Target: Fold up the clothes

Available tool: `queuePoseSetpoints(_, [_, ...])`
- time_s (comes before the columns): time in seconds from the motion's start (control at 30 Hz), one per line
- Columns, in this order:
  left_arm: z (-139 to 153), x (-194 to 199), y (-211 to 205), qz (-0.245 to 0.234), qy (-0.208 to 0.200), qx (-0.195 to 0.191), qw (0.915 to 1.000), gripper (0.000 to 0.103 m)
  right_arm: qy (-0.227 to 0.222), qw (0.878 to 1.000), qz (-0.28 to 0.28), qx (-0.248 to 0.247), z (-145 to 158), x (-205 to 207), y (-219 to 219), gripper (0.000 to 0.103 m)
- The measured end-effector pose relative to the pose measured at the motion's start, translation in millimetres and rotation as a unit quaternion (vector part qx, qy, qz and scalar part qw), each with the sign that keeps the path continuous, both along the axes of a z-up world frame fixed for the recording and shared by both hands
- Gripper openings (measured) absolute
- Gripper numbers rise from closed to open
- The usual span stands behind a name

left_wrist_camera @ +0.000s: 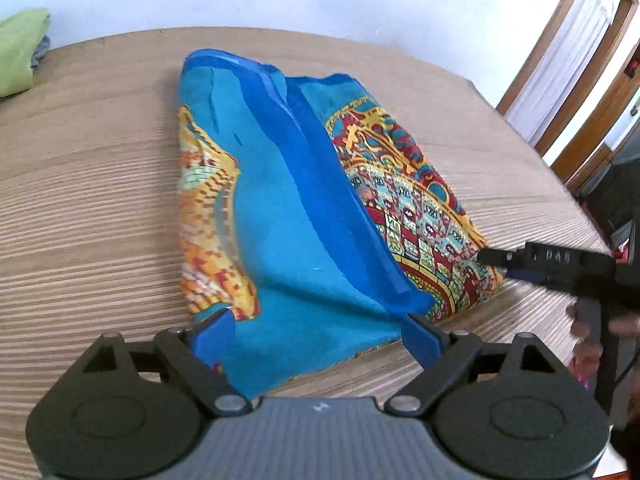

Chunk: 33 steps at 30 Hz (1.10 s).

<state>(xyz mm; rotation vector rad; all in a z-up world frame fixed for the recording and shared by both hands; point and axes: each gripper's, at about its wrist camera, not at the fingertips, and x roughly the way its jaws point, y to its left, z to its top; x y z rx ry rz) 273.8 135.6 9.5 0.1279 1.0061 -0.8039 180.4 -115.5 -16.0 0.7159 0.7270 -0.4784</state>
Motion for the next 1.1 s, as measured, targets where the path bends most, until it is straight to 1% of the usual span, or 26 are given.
queuePoseSetpoints(0.1, [4.1, 2.3, 0.7, -0.008, -0.013, 0.005, 0.9999, 0.092, -0.016, 1.0, -0.014, 0.006, -2.4, -7.5, 17.5, 0.058])
queuePoseSetpoints(0.13, [3.1, 3.9, -1.7, -0.01, -0.014, 0.009, 0.9998, 0.092, -0.016, 1.0, -0.014, -0.004, -2.6, -8.3, 22.8, 0.058])
queuePoseSetpoints(0.23, [-5.3, 9.8, -12.4, -0.013, -0.012, 0.028, 0.9995, 0.092, -0.002, 0.998, -0.014, -0.062, -5.4, 4.5, 37.5, 0.058])
queuePoseSetpoints(0.3, [-12.0, 13.2, -17.8, -0.014, -0.003, 0.04, 0.9991, 0.092, 0.006, 0.996, -0.028, -0.085, -4.0, 10.4, 41.9, 0.05])
queuePoseSetpoints(0.33, [-14.0, 14.7, -20.1, -0.019, 0.0, 0.043, 0.9989, 0.092, 0.004, 0.996, -0.037, -0.083, -4.1, 10.9, 40.8, 0.038])
queuePoseSetpoints(0.37, [-15.4, 15.4, -22.7, -0.022, 0.0, 0.046, 0.9987, 0.092, 0.001, 0.996, -0.046, -0.078, -4.9, 11.1, 38.8, 0.024])
queuePoseSetpoints(0.47, [-11.3, 22.3, -20.7, -0.03, -0.004, 0.031, 0.9991, 0.092, -0.025, 0.996, -0.073, -0.039, -11.5, 9.0, 27.0, 0.012])
queuePoseSetpoints(0.53, [-8.0, 27.3, -18.6, -0.035, -0.006, 0.02, 0.9992, 0.092, -0.042, 0.995, -0.088, -0.013, -13.2, 6.2, 20.2, 0.009])
queuePoseSetpoints(0.57, [-6.3, 29.8, -17.5, -0.038, -0.007, 0.014, 0.9992, 0.092, -0.047, 0.995, -0.09, -0.007, -12.2, 6.5, 19.1, 0.009])
queuePoseSetpoints(0.6, [-4.7, 32.3, -16.5, -0.04, -0.008, 0.009, 0.9991, 0.092, -0.05, 0.995, -0.086, -0.012, -8.8, 8.0, 20.1, 0.009])
queuePoseSetpoints(0.67, [-1.4, 37.3, -14.3, -0.046, -0.01, -0.003, 0.9989, 0.087, -0.057, 0.995, -0.075, -0.023, -1.1, 11.1, 22.6, 0.008])
queuePoseSetpoints(0.7, [0.3, 39.8, -13.3, -0.048, -0.011, -0.008, 0.9987, 0.085, -0.063, 0.995, -0.063, -0.04, 6.3, 13.2, 26.1, 0.008])
queuePoseSetpoints(0.73, [1.9, 42.3, -12.2, -0.051, -0.012, -0.014, 0.9985, 0.086, -0.068, 0.995, -0.05, -0.059, 14.3, 15.4, 30.9, 0.008])
queuePoseSetpoints(0.8, [5.2, 47.3, -10.1, -0.056, -0.014, -0.025, 0.998, 0.09, -0.074, 0.993, -0.029, -0.087, 26.7, 20.8, 40.4, 0.008])
queuePoseSetpoints(0.87, [9.0, 72.9, -12.6, -0.055, -0.015, -0.027, 0.998, 0.091, -0.074, 0.992, -0.019, -0.099, 32.2, 25.9, 47.0, 0.008])
queuePoseSetpoints(0.97, [6.2, 115.4, -11.3, -0.027, -0.008, -0.011, 0.9995, 0.086, -0.09, 0.991, -0.008, -0.101, 43.7, 34.9, 53.0, 0.008])
queuePoseSetpoints(1.0, [5.3, 124.5, -5.0, -0.016, -0.006, -0.01, 0.9998, 0.086, -0.096, 0.99, -0.004, -0.101, 47.5, 37.9, 55.0, 0.008])
queuePoseSetpoints(1.03, [4.5, 131.5, 3.9, -0.006, -0.004, -0.011, 0.9999, 0.086, -0.105, 0.988, 0.011, -0.11, 54.8, 42.4, 62.0, 0.008])
queuePoseSetpoints(1.07, [3.8, 138.4, 12.8, 0.005, -0.002, -0.011, 0.9999, 0.087, -0.124, 0.981, 0.055, -0.139, 70.1, 50.5, 80.3, 0.007])
queuePoseSetpoints(1.1, [2.5, 143.6, 22.6, 0.013, 0.004, -0.012, 0.9998, 0.087, -0.143, 0.971, 0.098, -0.168, 85.4, 58.7, 98.7, 0.007])
